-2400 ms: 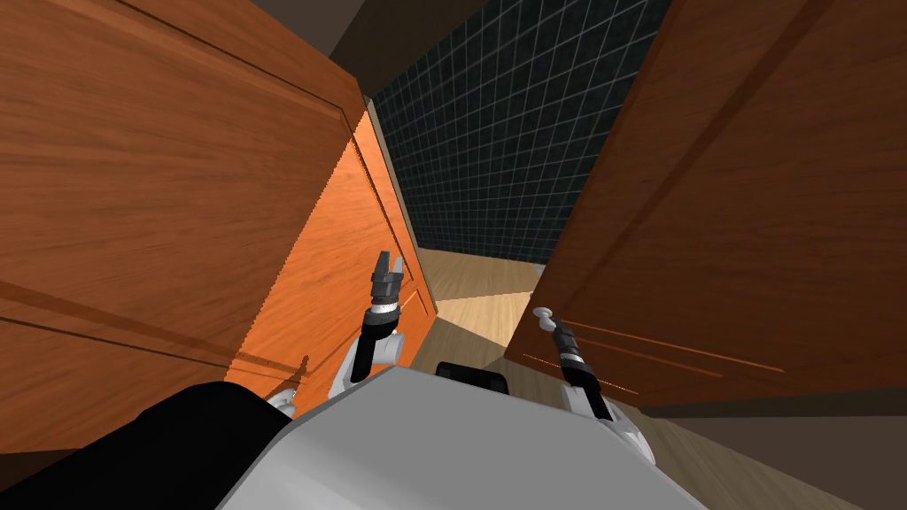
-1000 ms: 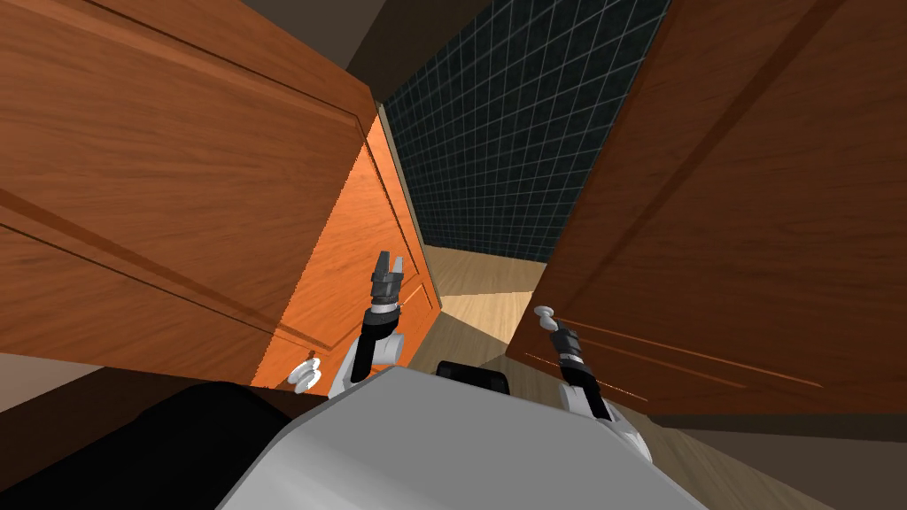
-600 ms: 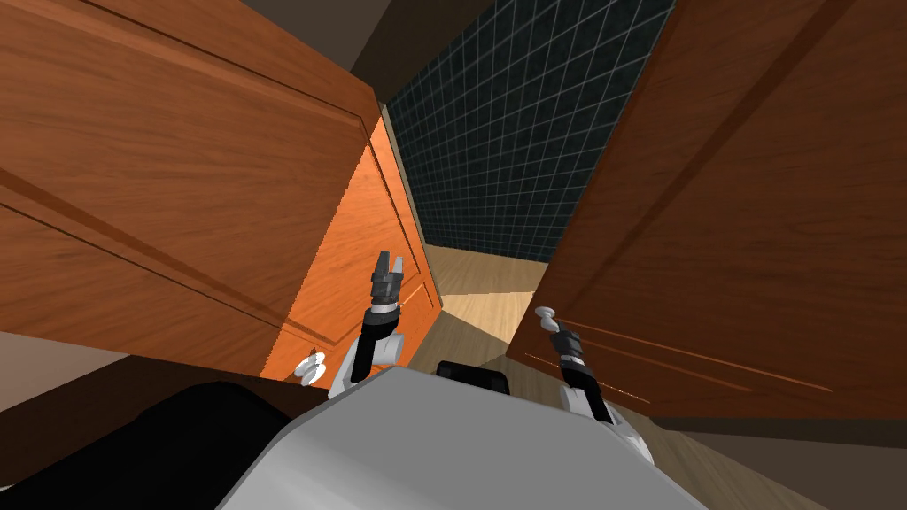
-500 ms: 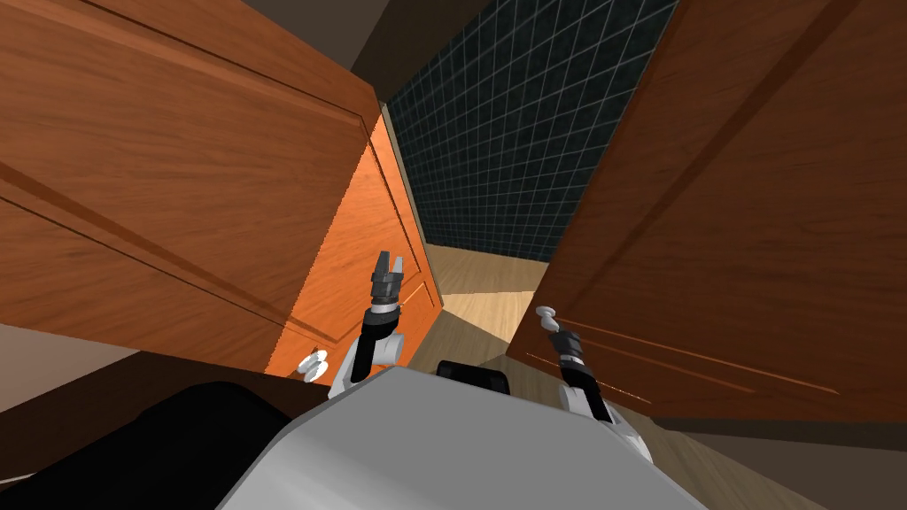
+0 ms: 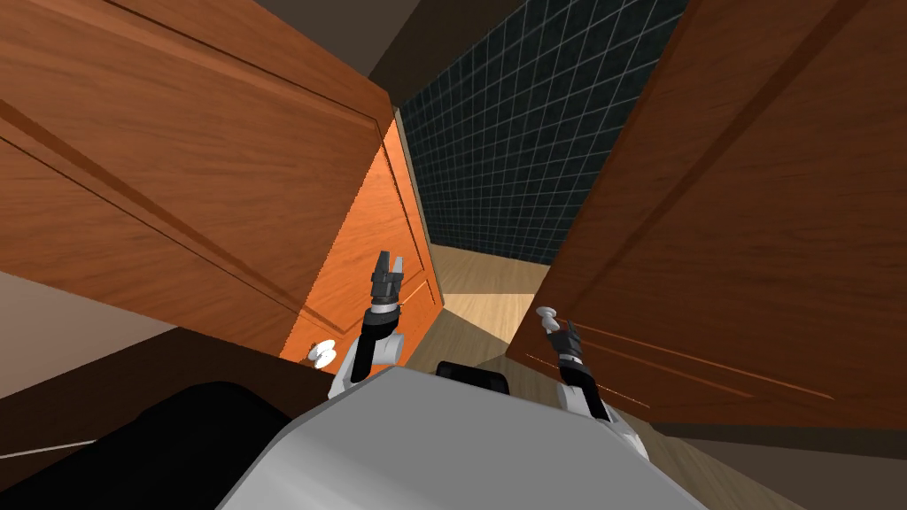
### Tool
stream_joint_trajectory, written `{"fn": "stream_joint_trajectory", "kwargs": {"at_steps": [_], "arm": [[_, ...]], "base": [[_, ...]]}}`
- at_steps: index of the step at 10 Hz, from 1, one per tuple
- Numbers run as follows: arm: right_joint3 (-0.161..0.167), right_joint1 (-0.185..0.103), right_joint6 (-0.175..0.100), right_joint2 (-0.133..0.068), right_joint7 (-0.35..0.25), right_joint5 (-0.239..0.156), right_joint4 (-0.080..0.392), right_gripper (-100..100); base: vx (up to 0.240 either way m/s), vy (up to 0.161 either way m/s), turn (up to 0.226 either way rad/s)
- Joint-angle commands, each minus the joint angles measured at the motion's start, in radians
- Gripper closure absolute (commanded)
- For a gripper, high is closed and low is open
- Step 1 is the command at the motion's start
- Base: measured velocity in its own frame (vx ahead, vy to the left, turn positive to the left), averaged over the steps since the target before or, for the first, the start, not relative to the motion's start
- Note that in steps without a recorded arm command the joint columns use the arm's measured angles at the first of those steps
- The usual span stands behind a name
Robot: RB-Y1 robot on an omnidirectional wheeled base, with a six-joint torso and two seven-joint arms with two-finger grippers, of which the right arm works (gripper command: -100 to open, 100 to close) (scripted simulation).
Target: Pull the door open
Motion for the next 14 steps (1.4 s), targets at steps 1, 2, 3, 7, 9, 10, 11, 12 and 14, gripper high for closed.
{"fn": "stream_joint_trajectory", "kwargs": {"at_steps": [1,2,3,7,9,10,11,12,14], "arm": [[0.011,0.008,0.011,0.009,-0.045,-0.015,-0.026,-100],[0.017,0.007,0.014,0.012,-0.076,-0.027,-0.03,-100],[0.024,0.006,0.017,0.015,-0.104,-0.039,-0.034,-100],[0.04,0.004,0.023,0.023,-0.193,-0.068,-0.042,-100],[0.057,0.001,0.03,0.032,-0.256,-0.1,-0.052,-100],[0.057,0.001,0.03,0.032,-0.274,-0.1,-0.052,-100],[0.066,0.0,0.033,0.036,-0.311,-0.116,-0.057,-100],[0.075,-0.002,0.037,0.041,-0.338,-0.133,-0.062,-100],[0.084,-0.003,0.041,0.045,-0.394,-0.15,-0.067,-100]], "base": [[-0.082,0.034,0.058],[-0.086,0.032,0.018],[-0.092,0.026,0.011],[-0.057,-0.009,0.012],[-0.071,0.002,0.017],[-0.067,0.002,0.009],[-0.046,-0.011,0.011],[-0.069,-0.011,0.026],[-0.067,-0.012,0.009]]}}
